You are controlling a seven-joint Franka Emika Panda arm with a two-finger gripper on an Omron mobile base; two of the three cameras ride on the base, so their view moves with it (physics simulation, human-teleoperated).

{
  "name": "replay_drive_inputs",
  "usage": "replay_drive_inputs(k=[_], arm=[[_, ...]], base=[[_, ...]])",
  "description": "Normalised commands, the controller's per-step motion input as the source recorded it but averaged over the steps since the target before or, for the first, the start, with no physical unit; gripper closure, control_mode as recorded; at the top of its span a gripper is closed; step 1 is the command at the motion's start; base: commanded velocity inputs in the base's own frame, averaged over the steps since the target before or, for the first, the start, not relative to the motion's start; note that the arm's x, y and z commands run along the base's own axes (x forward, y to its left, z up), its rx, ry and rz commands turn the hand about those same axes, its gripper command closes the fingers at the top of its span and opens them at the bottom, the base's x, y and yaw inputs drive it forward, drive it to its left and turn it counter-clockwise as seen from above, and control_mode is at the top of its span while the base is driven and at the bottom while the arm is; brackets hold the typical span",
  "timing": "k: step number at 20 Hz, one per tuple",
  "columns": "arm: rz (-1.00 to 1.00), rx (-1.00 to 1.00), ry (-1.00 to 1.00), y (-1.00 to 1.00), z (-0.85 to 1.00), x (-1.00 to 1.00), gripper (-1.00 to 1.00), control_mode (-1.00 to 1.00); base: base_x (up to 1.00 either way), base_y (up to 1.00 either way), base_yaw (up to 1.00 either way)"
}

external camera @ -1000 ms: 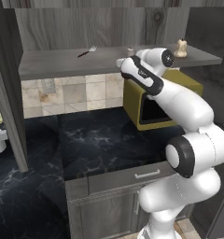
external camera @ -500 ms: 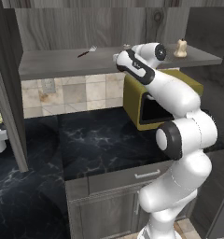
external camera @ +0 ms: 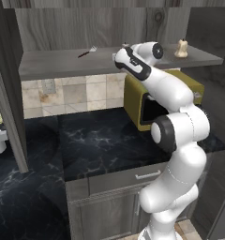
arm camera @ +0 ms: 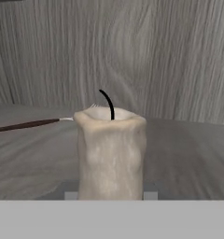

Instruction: Pick the candle and candle from the dining table and place them in the open cabinet. Close the cabinet after placing the objects.

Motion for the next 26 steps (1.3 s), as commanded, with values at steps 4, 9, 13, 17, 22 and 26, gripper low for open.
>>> replay_drive_inputs(k=[4,9,13,17,22,26], arm=[[0.0,0.0,0.0,0.0,-0.34,0.06,1.0,-1.0],[0.0,0.0,0.0,0.0,-0.42,0.0,1.0,-1.0],[0.0,0.0,0.0,-0.04,-0.39,0.0,1.0,-1.0],[0.0,0.0,0.0,-0.01,-0.29,0.0,-1.0,-1.0],[0.0,0.0,0.0,-0.08,-0.01,0.0,-1.0,-1.0],[0.0,0.0,0.0,-0.2,0.0,0.0,-1.0,-1.0]], base=[[0.0,0.0,0.0],[0.0,0.0,0.0],[0.0,0.0,0.0],[0.0,0.0,0.0],[0.0,0.0,0.0],[0.0,0.0,0.0]])
